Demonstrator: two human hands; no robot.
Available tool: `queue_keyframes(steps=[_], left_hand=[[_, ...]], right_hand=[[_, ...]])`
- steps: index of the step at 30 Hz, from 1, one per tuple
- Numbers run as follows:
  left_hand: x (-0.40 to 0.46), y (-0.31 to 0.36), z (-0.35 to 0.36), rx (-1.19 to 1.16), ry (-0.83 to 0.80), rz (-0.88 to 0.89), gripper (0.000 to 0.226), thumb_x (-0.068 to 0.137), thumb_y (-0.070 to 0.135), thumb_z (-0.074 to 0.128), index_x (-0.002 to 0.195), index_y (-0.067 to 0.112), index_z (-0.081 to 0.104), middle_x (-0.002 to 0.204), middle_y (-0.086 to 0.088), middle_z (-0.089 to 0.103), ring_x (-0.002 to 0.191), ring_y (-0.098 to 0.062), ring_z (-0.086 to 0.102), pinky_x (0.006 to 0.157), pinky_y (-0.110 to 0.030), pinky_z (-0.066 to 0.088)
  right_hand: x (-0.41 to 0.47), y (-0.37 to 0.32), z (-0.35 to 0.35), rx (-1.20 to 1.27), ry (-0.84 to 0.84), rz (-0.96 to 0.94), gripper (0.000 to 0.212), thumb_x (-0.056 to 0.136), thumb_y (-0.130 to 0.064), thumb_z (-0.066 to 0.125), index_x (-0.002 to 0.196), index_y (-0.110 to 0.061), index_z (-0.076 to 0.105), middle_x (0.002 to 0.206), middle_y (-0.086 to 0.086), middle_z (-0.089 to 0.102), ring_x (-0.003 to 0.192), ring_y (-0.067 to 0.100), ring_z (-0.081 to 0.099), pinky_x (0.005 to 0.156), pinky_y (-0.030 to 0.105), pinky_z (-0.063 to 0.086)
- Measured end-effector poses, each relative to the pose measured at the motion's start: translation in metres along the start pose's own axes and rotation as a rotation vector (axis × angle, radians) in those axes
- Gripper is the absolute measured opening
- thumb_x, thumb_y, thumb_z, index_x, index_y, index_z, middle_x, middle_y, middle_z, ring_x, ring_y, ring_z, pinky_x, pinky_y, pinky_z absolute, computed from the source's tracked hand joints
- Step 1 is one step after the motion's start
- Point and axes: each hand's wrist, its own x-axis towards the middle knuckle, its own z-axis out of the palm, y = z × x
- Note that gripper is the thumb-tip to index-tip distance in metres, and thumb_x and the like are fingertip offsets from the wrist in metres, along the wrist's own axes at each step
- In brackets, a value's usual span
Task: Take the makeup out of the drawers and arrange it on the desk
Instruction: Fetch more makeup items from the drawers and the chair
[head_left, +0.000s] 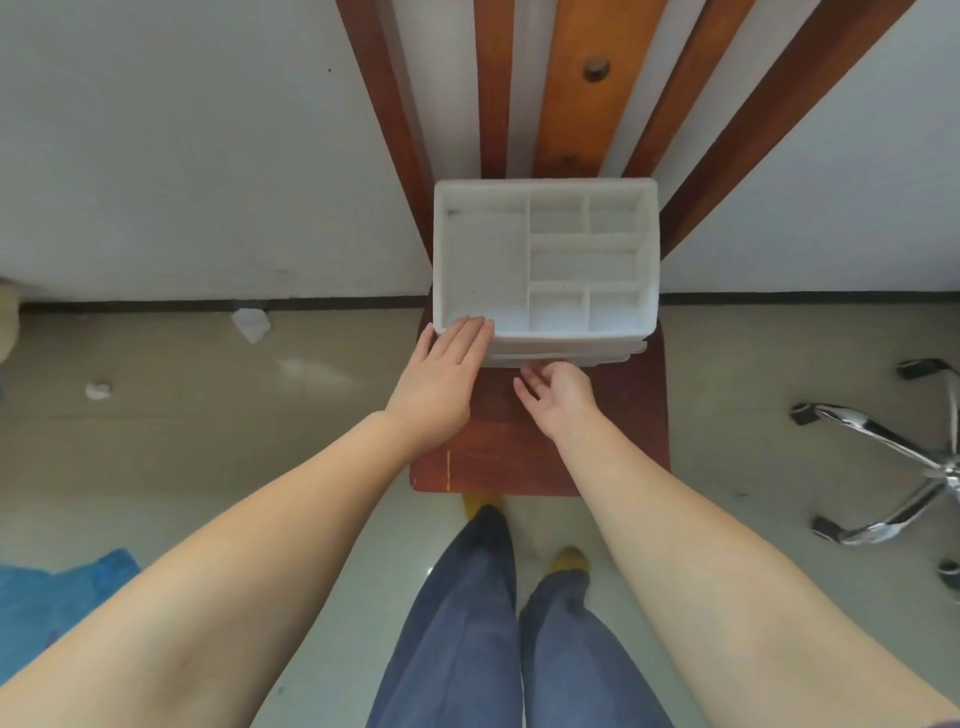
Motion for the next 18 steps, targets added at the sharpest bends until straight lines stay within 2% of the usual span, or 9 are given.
queue_keyframes(steps=[3, 4, 8, 14, 16, 18], left_hand=[[0.002, 0.003, -0.003, -0.002, -0.039, -0.021, 0.080, 0.080, -0.004, 0.041, 0.150, 0.011, 0.005, 0.158, -0.005, 0.010, 0.146, -0.019, 0.003, 0.116, -0.040, -0.001], [0.002, 0.003, -0.004, -0.003, -0.046, -0.027, 0.081, 0.080, -0.004, 0.041, 0.150, 0.011, 0.004, 0.159, -0.005, 0.008, 0.146, -0.019, 0.001, 0.116, -0.040, 0.000], [0.003, 0.004, -0.006, -0.002, -0.091, -0.043, 0.081, 0.081, -0.005, 0.040, 0.150, 0.011, 0.001, 0.159, -0.006, 0.001, 0.146, -0.019, -0.003, 0.117, -0.040, 0.000], [0.002, 0.005, -0.004, 0.048, -0.114, -0.057, 0.082, 0.082, -0.003, 0.041, 0.150, 0.011, -0.001, 0.159, -0.006, -0.001, 0.146, -0.019, -0.005, 0.116, -0.040, -0.001], [-0.003, 0.005, -0.006, 0.116, -0.026, -0.030, 0.077, 0.082, -0.001, 0.041, 0.150, 0.009, 0.007, 0.158, -0.011, 0.006, 0.146, -0.023, 0.002, 0.116, -0.045, 0.000], [-0.011, 0.009, -0.004, 0.176, 0.105, 0.085, 0.069, 0.077, 0.001, 0.047, 0.144, 0.004, 0.031, 0.150, -0.019, 0.032, 0.139, -0.032, 0.029, 0.113, -0.051, 0.017]], right_hand=[[-0.008, 0.016, -0.020, -0.029, -0.001, 0.048, 0.029, 0.093, 0.005, 0.026, 0.091, -0.007, 0.051, 0.087, 0.009, 0.059, 0.079, 0.019, 0.060, 0.061, 0.031, 0.049], [-0.011, 0.022, -0.029, -0.032, -0.005, 0.066, 0.029, 0.093, 0.004, 0.025, 0.092, -0.007, 0.052, 0.089, 0.009, 0.059, 0.080, 0.019, 0.061, 0.062, 0.031, 0.049], [-0.024, 0.044, -0.063, -0.073, -0.016, 0.109, 0.036, 0.093, 0.006, 0.024, 0.117, -0.006, 0.047, 0.094, 0.008, 0.061, 0.085, 0.019, 0.062, 0.064, 0.030, 0.049], [-0.036, 0.051, -0.087, -0.133, -0.083, 0.128, 0.039, 0.096, 0.005, 0.025, 0.129, -0.006, 0.043, 0.105, 0.007, 0.063, 0.092, 0.021, 0.065, 0.070, 0.032, 0.052], [-0.041, 0.042, -0.086, -0.284, -0.130, 0.165, 0.038, 0.098, 0.002, 0.027, 0.134, -0.006, 0.041, 0.115, 0.010, 0.063, 0.096, 0.022, 0.064, 0.077, 0.034, 0.052], [-0.053, 0.025, -0.083, -0.691, -0.216, 0.229, 0.035, 0.100, -0.007, 0.036, 0.133, -0.005, 0.046, 0.120, 0.010, 0.064, 0.094, 0.019, 0.066, 0.076, 0.030, 0.054]])
